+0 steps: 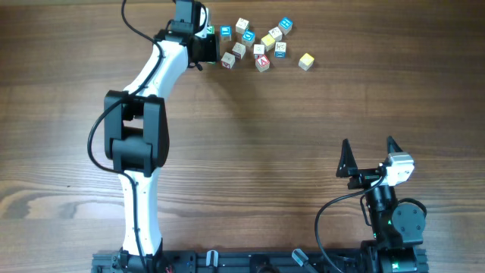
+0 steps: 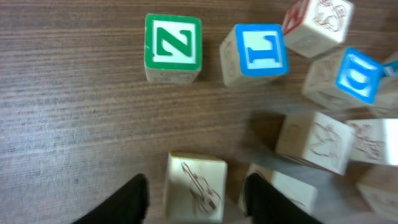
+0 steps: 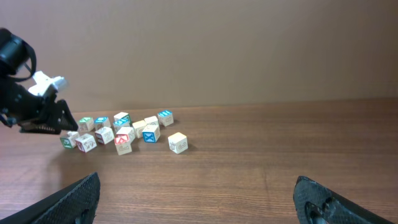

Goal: Form a horizontal line
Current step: 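Lower the left gripper and grasp the yellow S block, then lift the yellow S block and carry it toward the table center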

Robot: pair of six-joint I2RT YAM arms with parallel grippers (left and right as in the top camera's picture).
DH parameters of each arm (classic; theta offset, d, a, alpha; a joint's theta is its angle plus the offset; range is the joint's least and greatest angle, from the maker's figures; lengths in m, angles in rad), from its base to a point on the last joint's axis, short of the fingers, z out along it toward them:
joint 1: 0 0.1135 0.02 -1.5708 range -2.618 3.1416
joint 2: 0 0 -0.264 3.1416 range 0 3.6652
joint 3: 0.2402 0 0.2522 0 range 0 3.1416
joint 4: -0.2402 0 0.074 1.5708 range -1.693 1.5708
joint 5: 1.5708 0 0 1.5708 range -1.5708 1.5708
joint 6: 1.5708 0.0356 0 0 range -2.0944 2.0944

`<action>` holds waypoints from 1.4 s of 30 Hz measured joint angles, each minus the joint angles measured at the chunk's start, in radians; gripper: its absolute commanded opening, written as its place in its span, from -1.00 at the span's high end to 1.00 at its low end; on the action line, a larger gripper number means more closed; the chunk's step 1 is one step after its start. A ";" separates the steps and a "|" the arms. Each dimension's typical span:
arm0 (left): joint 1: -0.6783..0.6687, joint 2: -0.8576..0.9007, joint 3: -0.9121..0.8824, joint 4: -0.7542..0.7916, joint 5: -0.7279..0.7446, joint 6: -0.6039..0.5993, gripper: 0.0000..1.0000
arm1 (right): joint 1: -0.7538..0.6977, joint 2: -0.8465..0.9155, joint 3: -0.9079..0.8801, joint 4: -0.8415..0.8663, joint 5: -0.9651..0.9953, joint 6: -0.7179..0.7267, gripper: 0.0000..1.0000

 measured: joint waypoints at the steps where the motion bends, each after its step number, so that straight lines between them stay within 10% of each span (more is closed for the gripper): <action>1: 0.000 0.010 -0.001 0.018 -0.004 -0.003 -0.03 | 0.000 0.000 0.000 0.000 0.000 0.000 -0.99; 22: 0.000 0.050 -0.002 0.033 -0.011 -0.002 0.63 | 0.000 0.000 0.000 0.000 0.000 0.000 -1.00; 42: 0.000 -0.095 -0.002 -0.176 -0.014 -0.003 0.57 | 0.000 0.000 0.000 0.000 0.000 0.000 -1.00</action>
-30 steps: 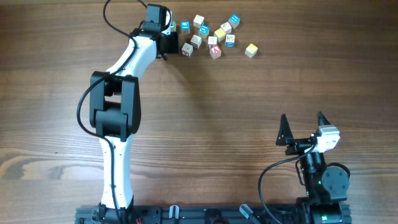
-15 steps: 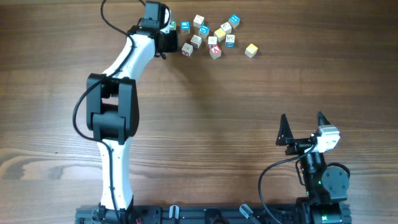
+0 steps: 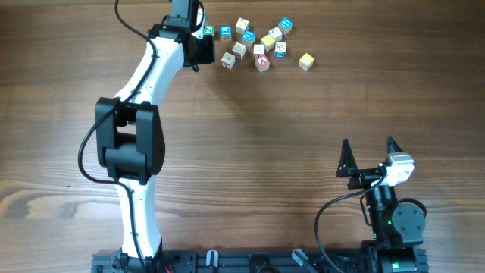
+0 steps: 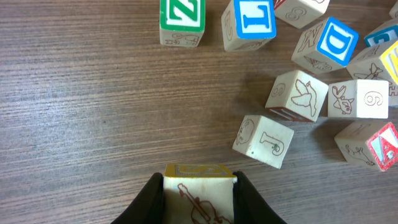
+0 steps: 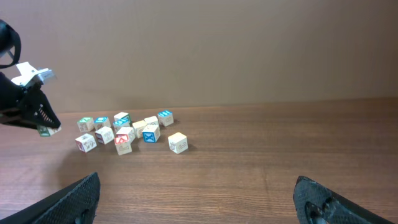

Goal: Form a horizontal line
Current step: 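Lift the yellow S block and carry it toward the table center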

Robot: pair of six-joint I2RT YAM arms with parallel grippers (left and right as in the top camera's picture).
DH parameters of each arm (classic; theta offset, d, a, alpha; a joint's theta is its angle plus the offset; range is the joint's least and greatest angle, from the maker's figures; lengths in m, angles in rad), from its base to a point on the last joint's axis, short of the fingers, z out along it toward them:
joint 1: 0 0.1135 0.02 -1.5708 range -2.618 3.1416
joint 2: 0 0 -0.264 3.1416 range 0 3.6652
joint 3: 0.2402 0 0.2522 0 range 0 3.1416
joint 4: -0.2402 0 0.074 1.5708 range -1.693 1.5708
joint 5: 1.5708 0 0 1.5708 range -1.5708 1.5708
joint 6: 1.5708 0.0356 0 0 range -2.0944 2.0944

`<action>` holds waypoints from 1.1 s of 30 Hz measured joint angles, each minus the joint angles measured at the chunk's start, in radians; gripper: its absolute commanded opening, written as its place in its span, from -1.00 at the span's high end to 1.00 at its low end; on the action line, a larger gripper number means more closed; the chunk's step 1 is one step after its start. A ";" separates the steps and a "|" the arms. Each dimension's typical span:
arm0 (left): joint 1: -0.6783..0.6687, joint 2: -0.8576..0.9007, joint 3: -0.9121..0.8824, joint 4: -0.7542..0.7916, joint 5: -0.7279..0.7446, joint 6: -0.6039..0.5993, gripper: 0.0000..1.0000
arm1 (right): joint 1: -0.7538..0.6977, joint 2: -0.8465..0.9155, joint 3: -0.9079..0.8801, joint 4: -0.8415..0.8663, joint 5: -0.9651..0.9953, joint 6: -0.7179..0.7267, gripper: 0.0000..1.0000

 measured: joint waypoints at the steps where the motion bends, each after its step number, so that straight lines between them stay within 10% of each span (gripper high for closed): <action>1: 0.000 0.000 0.000 -0.010 0.000 0.000 0.59 | 0.000 0.000 0.000 0.000 0.000 0.000 -0.99; 22: -0.003 -0.417 -0.007 -0.669 0.000 -0.089 0.63 | 0.000 0.000 0.000 0.000 0.000 0.000 -1.00; 33: -0.091 -0.420 -0.350 -0.413 0.000 -0.165 0.63 | 0.000 0.000 0.000 0.000 0.000 0.000 -1.00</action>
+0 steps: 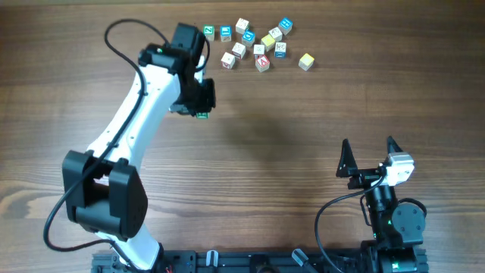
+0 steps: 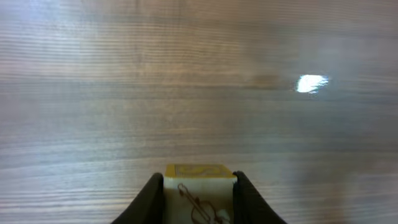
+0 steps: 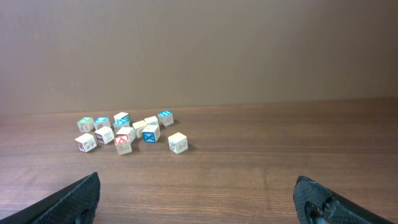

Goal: Form a horizontal line

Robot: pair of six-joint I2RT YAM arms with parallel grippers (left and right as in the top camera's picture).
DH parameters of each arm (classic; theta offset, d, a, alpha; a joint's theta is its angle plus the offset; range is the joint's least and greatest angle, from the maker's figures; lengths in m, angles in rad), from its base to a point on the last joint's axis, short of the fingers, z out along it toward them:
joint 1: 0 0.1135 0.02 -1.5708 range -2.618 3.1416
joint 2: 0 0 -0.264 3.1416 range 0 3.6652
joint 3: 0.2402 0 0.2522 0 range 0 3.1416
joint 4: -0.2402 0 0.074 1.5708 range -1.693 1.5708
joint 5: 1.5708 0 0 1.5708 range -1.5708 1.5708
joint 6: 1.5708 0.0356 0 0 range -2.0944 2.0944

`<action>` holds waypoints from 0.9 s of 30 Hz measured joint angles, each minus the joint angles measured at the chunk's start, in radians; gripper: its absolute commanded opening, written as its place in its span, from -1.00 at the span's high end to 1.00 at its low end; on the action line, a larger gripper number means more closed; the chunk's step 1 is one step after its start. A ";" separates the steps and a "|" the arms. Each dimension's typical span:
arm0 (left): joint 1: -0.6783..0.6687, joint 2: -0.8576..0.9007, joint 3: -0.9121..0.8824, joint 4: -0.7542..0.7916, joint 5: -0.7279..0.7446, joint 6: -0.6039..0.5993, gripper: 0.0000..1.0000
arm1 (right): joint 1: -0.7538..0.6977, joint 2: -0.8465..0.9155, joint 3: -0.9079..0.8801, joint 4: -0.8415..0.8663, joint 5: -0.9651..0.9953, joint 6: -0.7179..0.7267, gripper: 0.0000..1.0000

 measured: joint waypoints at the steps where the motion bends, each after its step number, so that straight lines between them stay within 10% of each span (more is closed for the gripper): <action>1: 0.000 0.001 -0.042 0.032 0.000 -0.014 0.63 | 0.000 0.000 0.000 0.000 0.000 0.000 -1.00; 22: 0.000 0.000 -0.427 0.570 -0.070 -0.053 0.48 | 0.000 0.000 0.000 0.000 0.000 0.000 -0.99; 27: 0.000 0.000 -0.428 0.587 -0.075 -0.026 0.14 | 0.000 0.000 0.000 0.000 0.000 0.000 -1.00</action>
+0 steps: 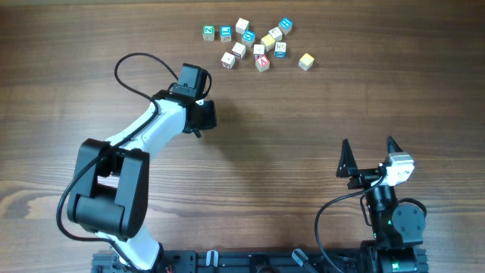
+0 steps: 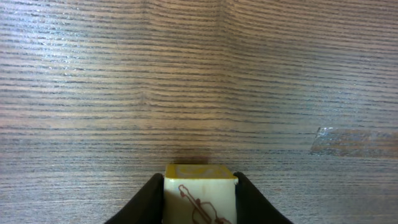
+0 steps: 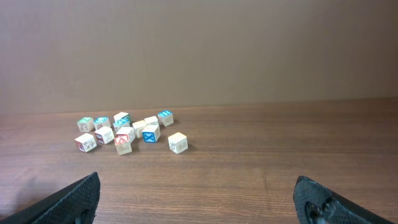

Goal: Form a horizontal line

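Note:
My left gripper is shut on a cream wooden block with a violin drawing and a yellow top face; it sits low, close to the wood. Overhead, the left gripper is left of the table's middle, well below the pile; the block is hidden under it. Several letter blocks lie in a loose pile at the far edge, with one yellow block a little apart to the right. The same pile shows in the right wrist view. My right gripper stands open at the near right, holding nothing.
The wooden table runs under everything. The left arm's white links and black cable cross the left half. The right arm's base sits at the near right edge.
The left gripper has moved a little nearer and lower with the violin block still in it; the block now hangs just over the wood. The right arm has not moved.
The left gripper stood open around the violin block at the pile's left edge. Then it was shut on the block, lifted beside the pile. Later it carried the block to the table's left-middle, and now holds it low there.

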Robot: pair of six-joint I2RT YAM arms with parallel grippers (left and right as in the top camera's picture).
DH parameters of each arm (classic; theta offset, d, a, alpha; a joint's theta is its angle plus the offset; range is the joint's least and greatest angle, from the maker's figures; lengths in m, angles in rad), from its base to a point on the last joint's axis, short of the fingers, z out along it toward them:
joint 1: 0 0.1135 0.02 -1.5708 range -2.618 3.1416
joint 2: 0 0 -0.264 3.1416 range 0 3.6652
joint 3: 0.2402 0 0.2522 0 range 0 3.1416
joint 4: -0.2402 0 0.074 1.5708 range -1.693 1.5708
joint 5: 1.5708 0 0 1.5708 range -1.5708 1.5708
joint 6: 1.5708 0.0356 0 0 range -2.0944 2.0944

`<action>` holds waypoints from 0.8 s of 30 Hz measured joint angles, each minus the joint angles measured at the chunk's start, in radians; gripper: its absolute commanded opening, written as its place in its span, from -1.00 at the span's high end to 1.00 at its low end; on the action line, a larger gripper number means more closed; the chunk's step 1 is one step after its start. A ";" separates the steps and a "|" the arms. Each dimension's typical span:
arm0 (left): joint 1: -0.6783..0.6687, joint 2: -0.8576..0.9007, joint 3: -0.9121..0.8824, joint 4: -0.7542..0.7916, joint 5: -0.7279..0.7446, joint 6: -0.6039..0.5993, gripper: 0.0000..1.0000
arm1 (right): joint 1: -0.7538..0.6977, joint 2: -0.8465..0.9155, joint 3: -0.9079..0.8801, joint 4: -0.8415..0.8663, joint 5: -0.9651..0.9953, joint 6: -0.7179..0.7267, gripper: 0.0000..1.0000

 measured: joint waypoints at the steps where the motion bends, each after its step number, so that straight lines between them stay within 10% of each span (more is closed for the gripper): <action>1: 0.000 0.000 0.000 0.000 0.000 0.003 0.05 | 0.000 0.000 0.000 0.000 0.000 0.000 -0.99; 4: 0.000 0.000 0.000 0.000 -0.001 0.010 -0.17 | 0.000 0.000 0.000 0.000 0.000 0.000 -0.99; 13: 0.000 0.000 0.000 -0.011 -0.004 0.014 0.32 | 0.000 0.000 0.000 0.000 0.000 0.000 -0.99; 24: -0.026 0.000 0.000 -0.013 -0.003 0.014 0.33 | 0.000 0.000 0.000 0.000 0.000 0.000 -1.00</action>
